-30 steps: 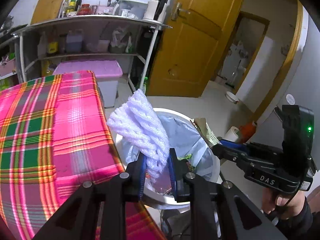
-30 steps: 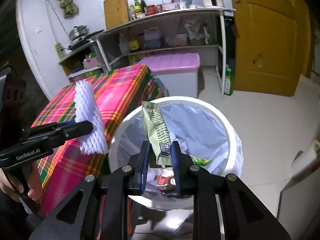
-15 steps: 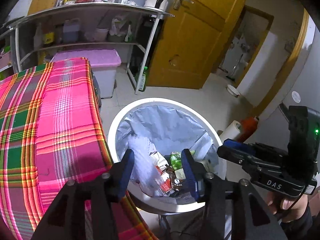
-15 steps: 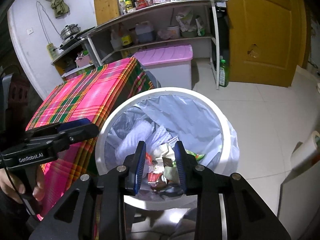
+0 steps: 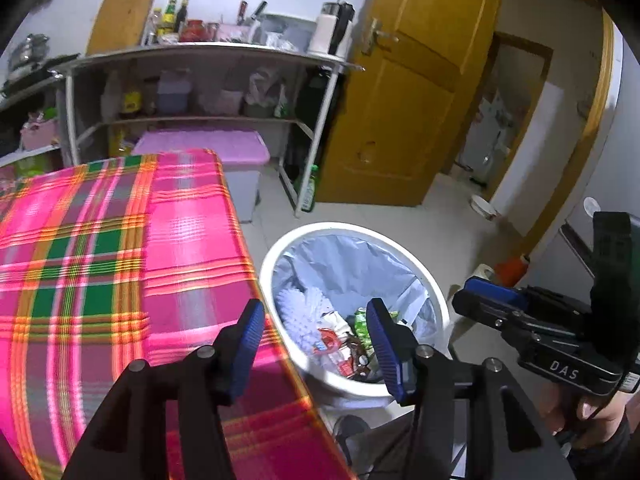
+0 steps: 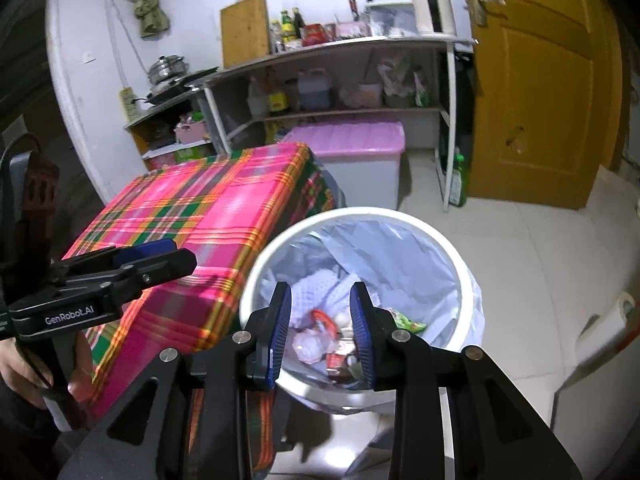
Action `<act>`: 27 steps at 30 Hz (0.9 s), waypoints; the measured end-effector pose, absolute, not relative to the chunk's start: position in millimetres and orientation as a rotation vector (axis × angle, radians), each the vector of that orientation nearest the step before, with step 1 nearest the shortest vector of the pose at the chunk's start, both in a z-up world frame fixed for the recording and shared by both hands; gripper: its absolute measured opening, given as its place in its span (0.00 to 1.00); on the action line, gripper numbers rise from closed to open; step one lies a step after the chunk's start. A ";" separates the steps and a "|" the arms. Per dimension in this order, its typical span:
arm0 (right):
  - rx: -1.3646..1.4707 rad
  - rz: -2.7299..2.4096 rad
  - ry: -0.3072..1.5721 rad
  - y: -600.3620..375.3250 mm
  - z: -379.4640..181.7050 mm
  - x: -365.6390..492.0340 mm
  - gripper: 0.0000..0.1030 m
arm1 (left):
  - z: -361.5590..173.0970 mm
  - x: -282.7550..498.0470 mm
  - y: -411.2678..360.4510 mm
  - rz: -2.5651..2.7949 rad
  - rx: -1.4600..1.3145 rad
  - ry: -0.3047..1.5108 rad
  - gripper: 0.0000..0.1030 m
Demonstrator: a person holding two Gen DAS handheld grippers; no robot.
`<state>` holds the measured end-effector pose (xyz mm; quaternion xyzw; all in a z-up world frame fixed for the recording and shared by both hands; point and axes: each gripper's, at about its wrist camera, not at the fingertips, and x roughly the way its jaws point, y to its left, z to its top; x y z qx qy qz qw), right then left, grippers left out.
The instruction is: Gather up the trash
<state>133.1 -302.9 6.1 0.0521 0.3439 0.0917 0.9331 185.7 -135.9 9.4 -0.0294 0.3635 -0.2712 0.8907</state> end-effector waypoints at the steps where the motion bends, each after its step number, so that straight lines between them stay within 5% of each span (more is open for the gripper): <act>1: 0.099 0.195 0.697 -299.0 8.1 130.7 0.31 | 11.2 181.9 -132.7 -0.553 -0.060 0.748 0.51; 27: -0.008 0.325 0.617 -228.0 24.7 59.7 0.40 | 35.1 75.8 -52.7 -0.323 -0.054 0.594 0.51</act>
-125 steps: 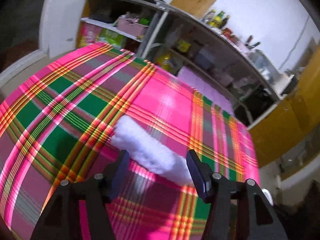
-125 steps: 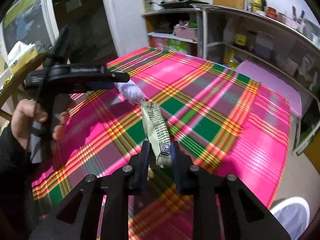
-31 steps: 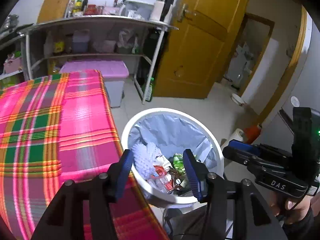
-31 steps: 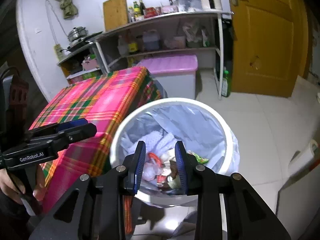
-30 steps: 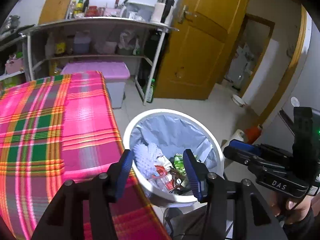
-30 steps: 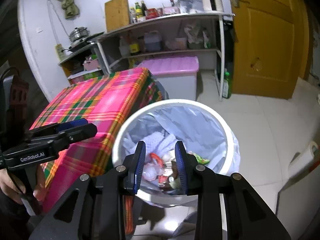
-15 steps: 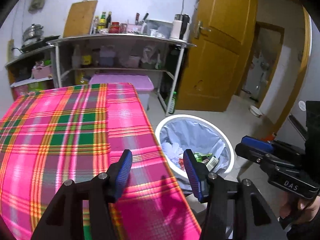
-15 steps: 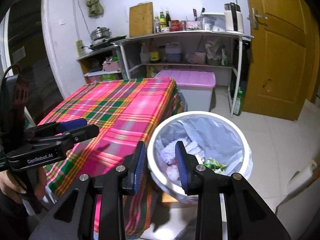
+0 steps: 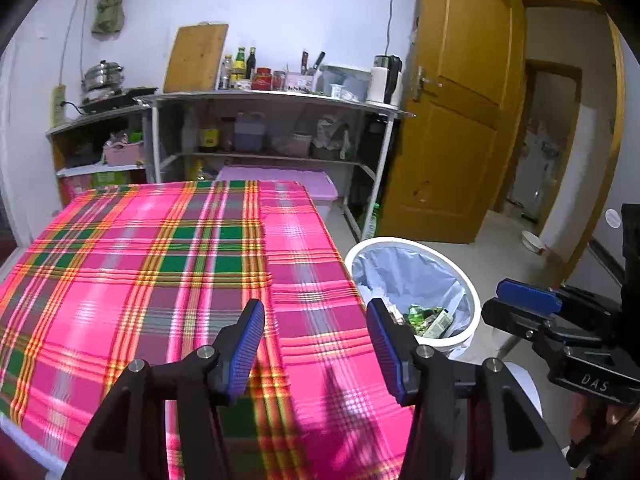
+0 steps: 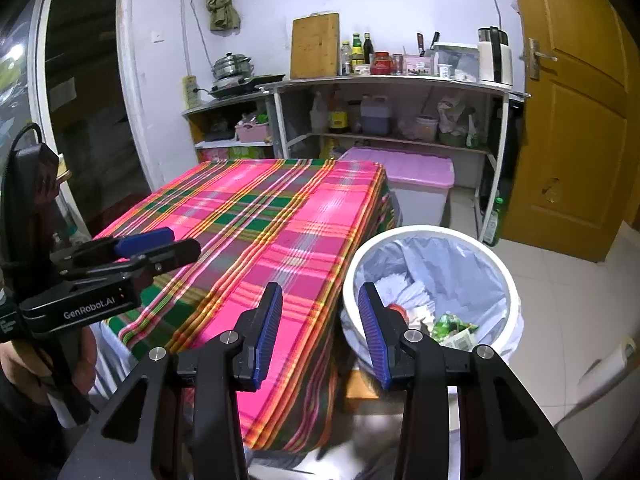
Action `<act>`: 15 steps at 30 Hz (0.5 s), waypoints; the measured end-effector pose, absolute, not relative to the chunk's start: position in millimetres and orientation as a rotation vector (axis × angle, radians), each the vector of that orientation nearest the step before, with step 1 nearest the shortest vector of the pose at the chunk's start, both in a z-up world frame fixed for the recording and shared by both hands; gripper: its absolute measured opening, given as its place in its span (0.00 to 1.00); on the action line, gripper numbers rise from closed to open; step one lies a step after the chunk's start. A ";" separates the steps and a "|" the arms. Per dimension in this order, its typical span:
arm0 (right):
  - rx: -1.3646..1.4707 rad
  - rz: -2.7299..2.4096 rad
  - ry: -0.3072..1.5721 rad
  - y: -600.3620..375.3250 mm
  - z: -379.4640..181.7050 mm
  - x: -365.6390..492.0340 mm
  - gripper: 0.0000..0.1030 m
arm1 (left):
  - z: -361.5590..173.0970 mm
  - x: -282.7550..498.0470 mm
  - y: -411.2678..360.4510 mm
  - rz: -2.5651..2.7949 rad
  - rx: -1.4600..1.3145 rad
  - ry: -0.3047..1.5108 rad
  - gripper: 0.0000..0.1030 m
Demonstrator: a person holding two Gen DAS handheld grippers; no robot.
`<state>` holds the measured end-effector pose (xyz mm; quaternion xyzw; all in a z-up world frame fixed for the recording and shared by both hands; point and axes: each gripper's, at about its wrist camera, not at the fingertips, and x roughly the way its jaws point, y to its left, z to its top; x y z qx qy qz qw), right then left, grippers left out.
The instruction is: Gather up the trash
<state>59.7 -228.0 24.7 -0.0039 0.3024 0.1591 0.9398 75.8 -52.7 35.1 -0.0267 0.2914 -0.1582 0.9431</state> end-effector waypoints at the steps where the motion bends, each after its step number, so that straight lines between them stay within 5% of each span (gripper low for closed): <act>1: -0.010 0.325 0.617 -227.0 24.5 58.2 0.40 | 35.7 73.5 -51.6 -0.319 -0.054 0.592 0.51; 15: -0.004 0.328 0.614 -223.6 22.0 52.1 0.40 | 36.0 45.2 -41.9 -0.266 -0.049 0.577 0.51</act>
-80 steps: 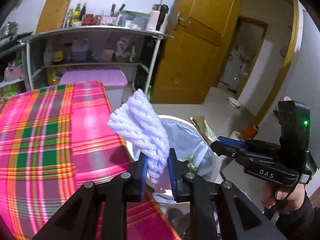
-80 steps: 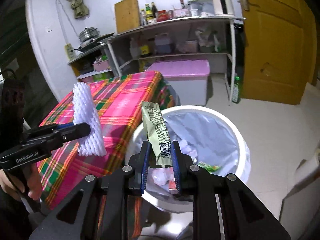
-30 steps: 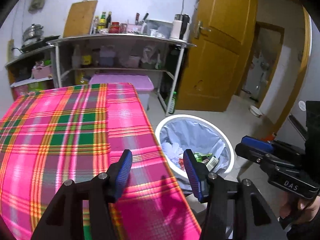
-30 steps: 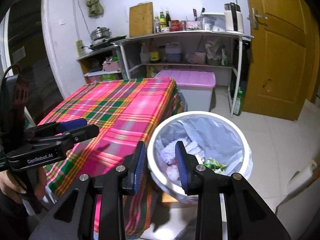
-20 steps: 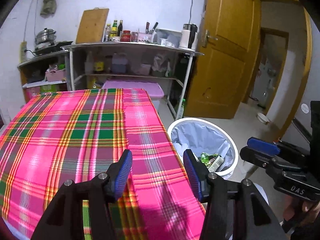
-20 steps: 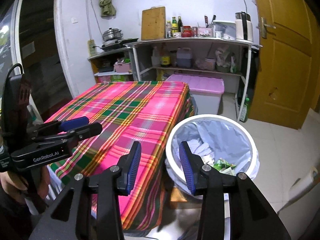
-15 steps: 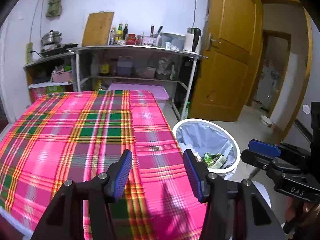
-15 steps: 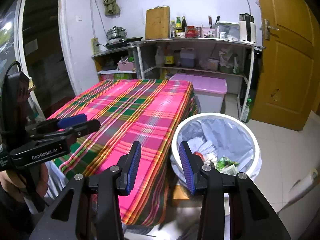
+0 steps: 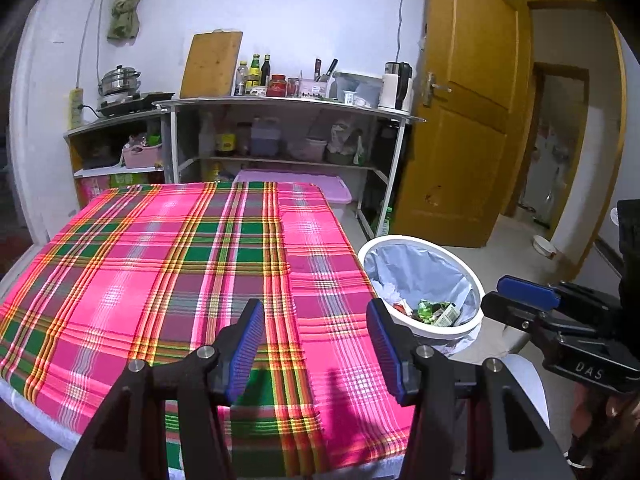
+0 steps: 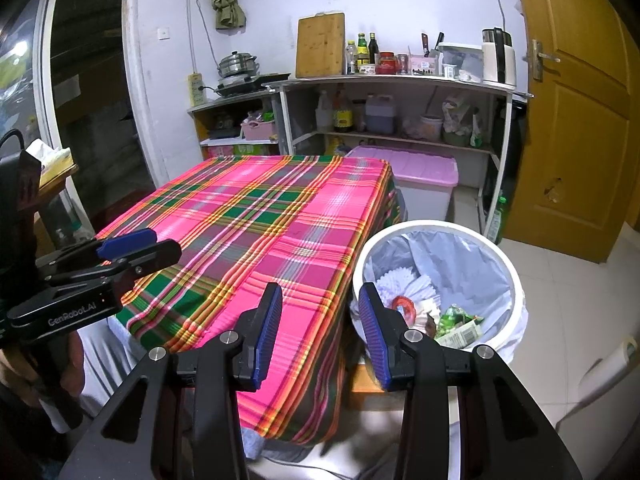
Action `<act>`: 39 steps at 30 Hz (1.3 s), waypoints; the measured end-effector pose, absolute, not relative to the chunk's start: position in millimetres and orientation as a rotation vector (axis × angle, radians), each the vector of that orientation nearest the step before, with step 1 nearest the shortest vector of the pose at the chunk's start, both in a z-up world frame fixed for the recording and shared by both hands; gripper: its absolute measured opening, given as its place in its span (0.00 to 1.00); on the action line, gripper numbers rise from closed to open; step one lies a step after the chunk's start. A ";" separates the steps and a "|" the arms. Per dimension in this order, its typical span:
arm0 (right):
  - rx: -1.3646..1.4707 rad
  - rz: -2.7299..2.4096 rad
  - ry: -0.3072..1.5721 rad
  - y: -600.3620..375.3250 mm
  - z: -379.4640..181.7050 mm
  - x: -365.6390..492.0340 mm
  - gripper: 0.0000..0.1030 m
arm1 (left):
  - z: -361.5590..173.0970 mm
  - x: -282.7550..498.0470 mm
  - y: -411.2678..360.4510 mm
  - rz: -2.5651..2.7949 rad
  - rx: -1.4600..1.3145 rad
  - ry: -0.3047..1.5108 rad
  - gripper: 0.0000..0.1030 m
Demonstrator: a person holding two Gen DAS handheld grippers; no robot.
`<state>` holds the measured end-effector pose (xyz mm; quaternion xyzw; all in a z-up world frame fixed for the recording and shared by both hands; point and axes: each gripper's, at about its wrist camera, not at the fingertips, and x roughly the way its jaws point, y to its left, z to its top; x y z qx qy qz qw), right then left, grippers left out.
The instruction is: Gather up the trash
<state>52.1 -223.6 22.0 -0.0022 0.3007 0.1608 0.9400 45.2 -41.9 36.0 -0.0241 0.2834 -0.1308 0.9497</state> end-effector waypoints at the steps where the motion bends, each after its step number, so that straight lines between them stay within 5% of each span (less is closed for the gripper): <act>1: -0.004 0.327 0.613 -223.9 22.0 52.1 0.40 | 36.1 45.4 -41.3 -0.263 -0.048 0.575 0.51; 39: -0.008 0.328 0.619 -225.0 20.8 52.3 0.40 | 30.0 45.8 -35.9 -0.244 -0.063 0.595 0.51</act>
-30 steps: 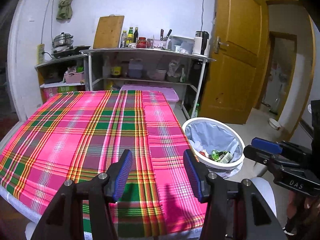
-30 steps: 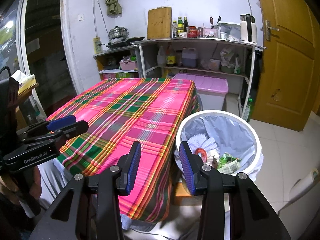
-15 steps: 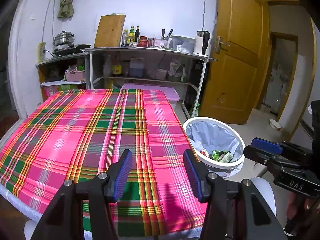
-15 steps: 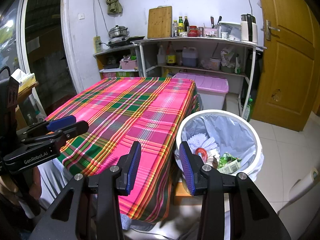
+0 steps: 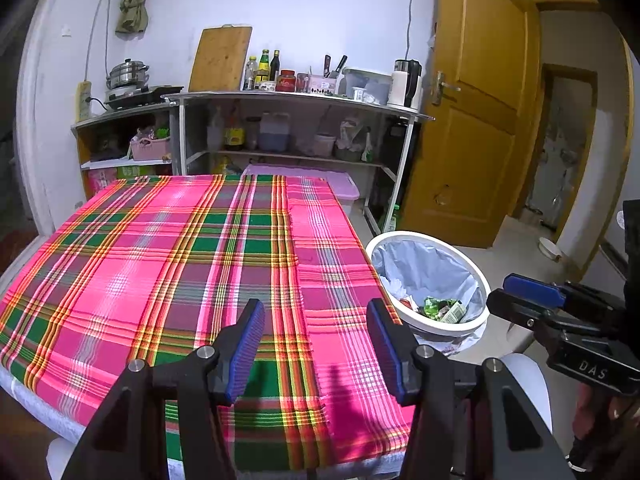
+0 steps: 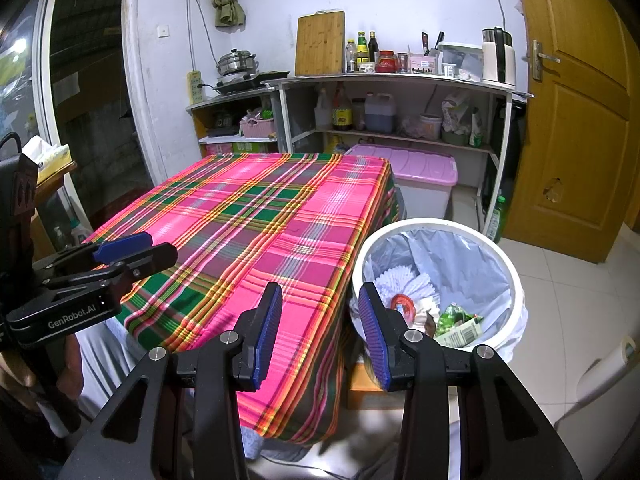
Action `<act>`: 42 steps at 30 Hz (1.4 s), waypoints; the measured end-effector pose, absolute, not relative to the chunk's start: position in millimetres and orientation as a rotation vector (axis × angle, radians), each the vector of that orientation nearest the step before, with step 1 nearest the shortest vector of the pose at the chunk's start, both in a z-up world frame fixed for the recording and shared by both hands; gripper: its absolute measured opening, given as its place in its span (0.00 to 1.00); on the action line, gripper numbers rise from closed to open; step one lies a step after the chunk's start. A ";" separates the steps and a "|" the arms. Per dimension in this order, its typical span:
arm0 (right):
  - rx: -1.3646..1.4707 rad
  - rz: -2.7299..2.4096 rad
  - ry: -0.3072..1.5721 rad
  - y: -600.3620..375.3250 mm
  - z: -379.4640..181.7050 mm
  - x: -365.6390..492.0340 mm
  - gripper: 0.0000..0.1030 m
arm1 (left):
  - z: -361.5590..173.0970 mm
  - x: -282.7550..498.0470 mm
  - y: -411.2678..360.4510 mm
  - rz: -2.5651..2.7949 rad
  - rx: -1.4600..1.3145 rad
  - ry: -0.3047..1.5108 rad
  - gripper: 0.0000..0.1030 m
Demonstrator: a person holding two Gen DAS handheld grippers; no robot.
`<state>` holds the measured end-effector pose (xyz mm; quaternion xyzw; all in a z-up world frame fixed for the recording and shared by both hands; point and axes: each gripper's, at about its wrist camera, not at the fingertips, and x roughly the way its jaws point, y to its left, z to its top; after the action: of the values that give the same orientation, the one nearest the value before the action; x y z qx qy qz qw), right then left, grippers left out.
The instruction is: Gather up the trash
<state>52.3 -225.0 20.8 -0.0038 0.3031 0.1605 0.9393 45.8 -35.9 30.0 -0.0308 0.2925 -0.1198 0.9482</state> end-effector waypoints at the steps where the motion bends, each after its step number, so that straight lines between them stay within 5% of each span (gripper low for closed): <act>1: -0.008 0.328 0.619 -225.0 20.9 52.3 0.40 | 30.0 45.7 -35.7 -0.244 -0.063 0.595 0.51; 42: -0.012 0.329 0.618 -225.4 20.5 52.2 0.40 | 24.4 43.7 -39.5 -0.223 -0.036 0.605 0.51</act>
<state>52.2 -225.4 20.4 -0.0057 0.3027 0.1609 0.9394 43.7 -39.5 24.4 -0.0174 0.2974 -0.1095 0.9483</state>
